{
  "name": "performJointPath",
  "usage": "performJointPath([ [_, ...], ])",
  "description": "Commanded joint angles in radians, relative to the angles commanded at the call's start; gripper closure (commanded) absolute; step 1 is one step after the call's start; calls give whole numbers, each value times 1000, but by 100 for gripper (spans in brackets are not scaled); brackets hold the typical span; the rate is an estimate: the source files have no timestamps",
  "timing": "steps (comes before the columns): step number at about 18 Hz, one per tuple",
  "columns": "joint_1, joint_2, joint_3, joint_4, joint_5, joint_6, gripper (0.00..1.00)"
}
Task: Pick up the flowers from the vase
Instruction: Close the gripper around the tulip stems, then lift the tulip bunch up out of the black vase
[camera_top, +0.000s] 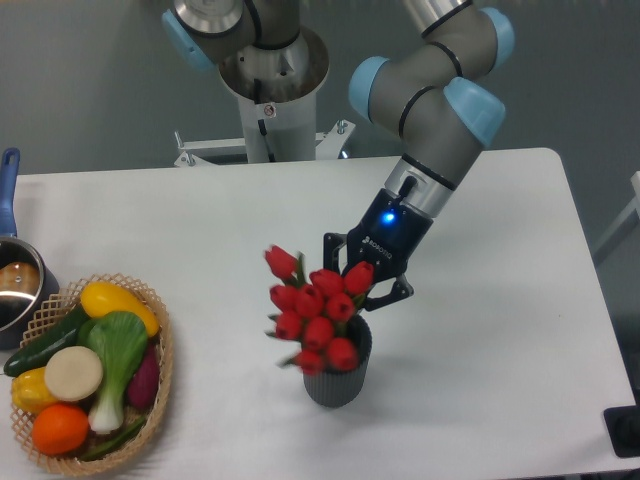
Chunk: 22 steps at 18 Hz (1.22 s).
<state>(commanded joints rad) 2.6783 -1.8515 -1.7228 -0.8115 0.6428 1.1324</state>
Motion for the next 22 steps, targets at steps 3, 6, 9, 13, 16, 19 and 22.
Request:
performJointPath([
  [3, -6, 0, 52, 0, 1, -124, 100],
  [6, -18, -9, 95, 0, -2, -160, 100],
  [9, -18, -6, 117, -2, -3, -203, 100],
  [13, -20, -2, 135, -2, -2, -247, 100],
  [16, -14, 24, 138, -6, -2, -272, 100],
  [19, -12, 52, 146, -12, -11, -276, 100],
  [22, -11, 60, 157, -11, -18, -283, 100],
])
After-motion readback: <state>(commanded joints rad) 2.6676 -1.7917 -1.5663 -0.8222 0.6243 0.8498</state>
